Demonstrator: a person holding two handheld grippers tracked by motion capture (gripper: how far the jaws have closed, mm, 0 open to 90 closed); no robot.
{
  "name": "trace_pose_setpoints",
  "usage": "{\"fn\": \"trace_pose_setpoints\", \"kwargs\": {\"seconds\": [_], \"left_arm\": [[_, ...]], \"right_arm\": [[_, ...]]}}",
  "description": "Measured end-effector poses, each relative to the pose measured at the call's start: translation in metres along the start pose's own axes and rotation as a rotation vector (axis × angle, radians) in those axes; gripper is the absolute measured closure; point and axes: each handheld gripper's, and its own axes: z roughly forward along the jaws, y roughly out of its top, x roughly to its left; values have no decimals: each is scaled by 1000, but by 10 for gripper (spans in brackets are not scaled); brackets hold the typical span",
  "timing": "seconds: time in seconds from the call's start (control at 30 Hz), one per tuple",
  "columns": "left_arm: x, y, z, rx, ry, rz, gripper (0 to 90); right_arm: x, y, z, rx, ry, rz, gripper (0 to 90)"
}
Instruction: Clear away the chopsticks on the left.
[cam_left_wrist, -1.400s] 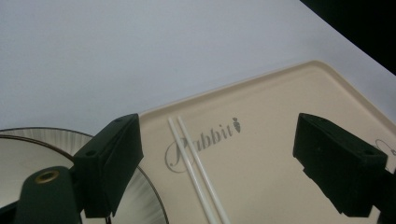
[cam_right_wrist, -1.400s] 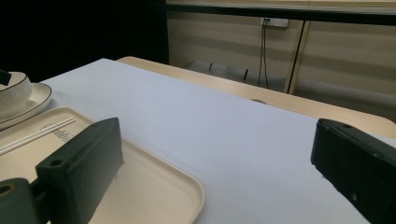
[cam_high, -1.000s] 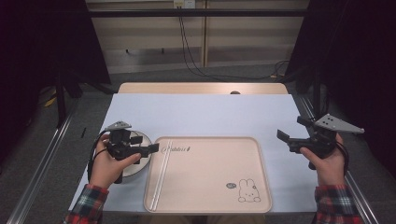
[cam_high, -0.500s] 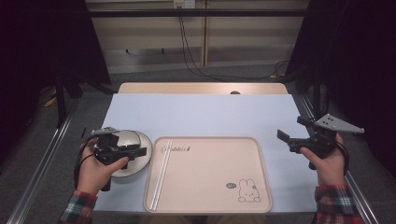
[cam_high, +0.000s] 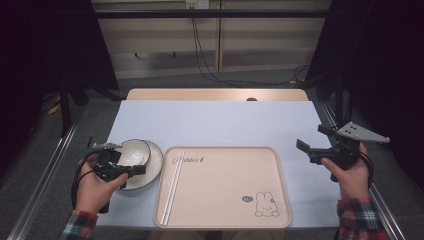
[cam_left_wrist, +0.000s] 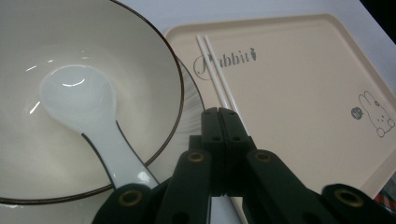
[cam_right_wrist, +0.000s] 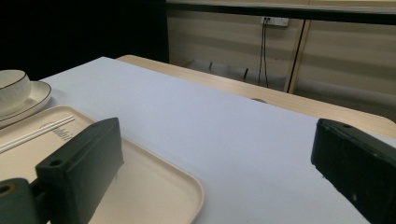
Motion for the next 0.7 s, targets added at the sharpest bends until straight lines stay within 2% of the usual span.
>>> {"fn": "trace_pose_setpoints", "kwargs": {"seconds": [0.13,0.57,0.7], "left_arm": [[4,-4,-2,4,1,-21,900],[11,-15,-6,36,20,-36,900],[15,-19,-10,32,44,-44,900]], "right_arm": [[0,0,1,-4,-2,-1,17],[2,1,6,-2,6,-9,17],[0,1,7,-5,9,-7,18]]}}
